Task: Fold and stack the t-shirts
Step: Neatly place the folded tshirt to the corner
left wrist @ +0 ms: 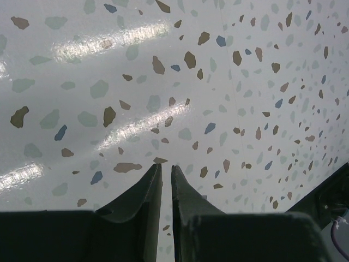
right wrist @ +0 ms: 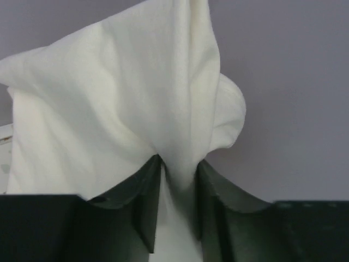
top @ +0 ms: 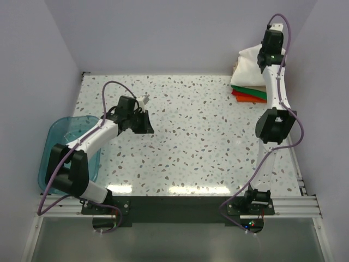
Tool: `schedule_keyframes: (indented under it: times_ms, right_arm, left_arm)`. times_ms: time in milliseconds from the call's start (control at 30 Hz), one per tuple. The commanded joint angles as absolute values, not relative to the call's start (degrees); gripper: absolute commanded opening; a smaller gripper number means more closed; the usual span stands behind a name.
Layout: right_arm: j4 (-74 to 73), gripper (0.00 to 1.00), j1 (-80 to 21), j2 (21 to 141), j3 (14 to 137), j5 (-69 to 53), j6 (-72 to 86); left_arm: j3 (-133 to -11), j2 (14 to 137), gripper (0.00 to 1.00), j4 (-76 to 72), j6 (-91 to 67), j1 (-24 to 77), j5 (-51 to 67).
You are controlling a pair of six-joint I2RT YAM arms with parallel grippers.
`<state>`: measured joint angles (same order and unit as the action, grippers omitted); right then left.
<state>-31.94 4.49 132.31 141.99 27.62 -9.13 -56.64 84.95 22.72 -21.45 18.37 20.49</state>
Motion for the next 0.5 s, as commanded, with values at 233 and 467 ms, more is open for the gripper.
schedule_keyframes:
  times_ms: [233,467]
  right_arm:
    - [-29.2,0.99,4.3,132.4,143.8,30.0,-2.6]
    - [-32.5,0.99,4.0,127.6,142.3,24.2,5.1]
  left_arm:
    - [-56.3,84.9,0.18,19.7,-21.3,17.8,22.3]
    - [-56.4,83.8,0.18,19.4,-21.6,17.8,22.3]
